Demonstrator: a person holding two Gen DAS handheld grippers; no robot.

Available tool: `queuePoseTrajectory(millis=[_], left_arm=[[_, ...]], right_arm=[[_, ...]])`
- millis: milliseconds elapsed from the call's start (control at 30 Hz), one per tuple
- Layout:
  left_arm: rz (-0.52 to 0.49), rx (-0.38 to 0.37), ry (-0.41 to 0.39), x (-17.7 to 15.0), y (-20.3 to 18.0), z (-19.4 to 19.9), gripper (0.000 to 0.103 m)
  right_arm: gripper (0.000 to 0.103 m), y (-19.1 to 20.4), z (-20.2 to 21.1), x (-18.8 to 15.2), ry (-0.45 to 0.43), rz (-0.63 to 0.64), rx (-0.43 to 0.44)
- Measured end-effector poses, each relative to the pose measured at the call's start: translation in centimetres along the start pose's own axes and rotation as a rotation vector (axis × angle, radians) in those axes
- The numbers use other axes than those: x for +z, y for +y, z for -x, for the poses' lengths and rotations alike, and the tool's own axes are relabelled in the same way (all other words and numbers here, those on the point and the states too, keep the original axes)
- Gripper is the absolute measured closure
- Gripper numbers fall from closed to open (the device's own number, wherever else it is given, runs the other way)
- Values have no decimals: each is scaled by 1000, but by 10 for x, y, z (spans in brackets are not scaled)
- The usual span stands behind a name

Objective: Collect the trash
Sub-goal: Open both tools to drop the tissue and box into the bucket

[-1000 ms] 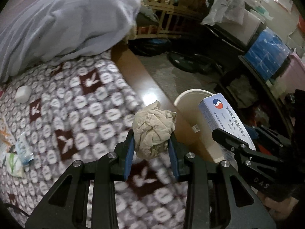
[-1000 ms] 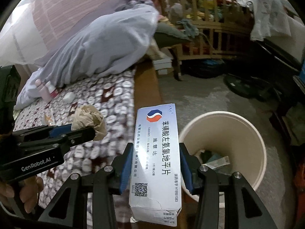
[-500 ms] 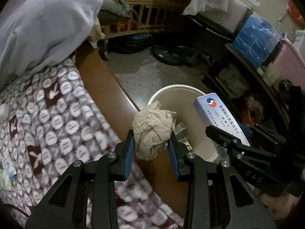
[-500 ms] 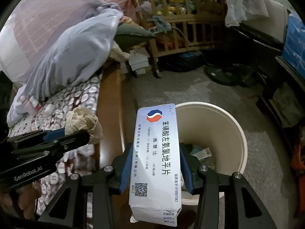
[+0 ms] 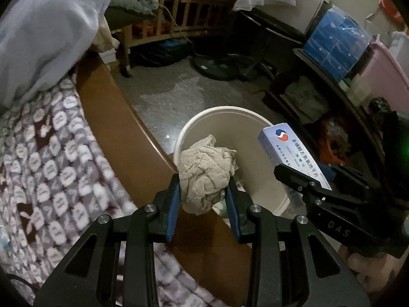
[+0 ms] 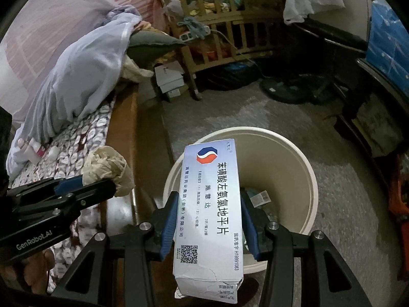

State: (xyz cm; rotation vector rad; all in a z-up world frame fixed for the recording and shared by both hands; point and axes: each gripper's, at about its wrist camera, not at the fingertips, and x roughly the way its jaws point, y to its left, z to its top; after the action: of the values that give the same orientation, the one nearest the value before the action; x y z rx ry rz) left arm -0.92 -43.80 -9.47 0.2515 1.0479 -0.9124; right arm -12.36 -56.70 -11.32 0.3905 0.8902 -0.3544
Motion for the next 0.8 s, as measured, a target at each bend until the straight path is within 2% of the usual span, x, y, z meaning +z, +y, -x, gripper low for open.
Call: queuePoseTrajectory(millis=[267, 333, 400, 467, 500, 800], left_arm=[[35, -64, 17, 4, -2, -12, 71], [52, -87, 17, 5, -3, -14, 66], [79, -127, 20, 7, -1, -15, 51], [109, -183, 16, 8, 3, -13, 42], [120, -198, 14, 8, 5, -11, 42], [95, -74, -6, 0, 18, 4, 42]], right_arm=[[59, -11, -7, 0, 10, -32, -12], [59, -14, -8, 1, 8, -46, -19], [58, -14, -9, 2, 2, -43, -37], [46, -14, -10, 3, -6, -45, -77], [42, -14, -10, 3, -3, -49, -82], [40, -6, -16, 1, 36, -53, -46]])
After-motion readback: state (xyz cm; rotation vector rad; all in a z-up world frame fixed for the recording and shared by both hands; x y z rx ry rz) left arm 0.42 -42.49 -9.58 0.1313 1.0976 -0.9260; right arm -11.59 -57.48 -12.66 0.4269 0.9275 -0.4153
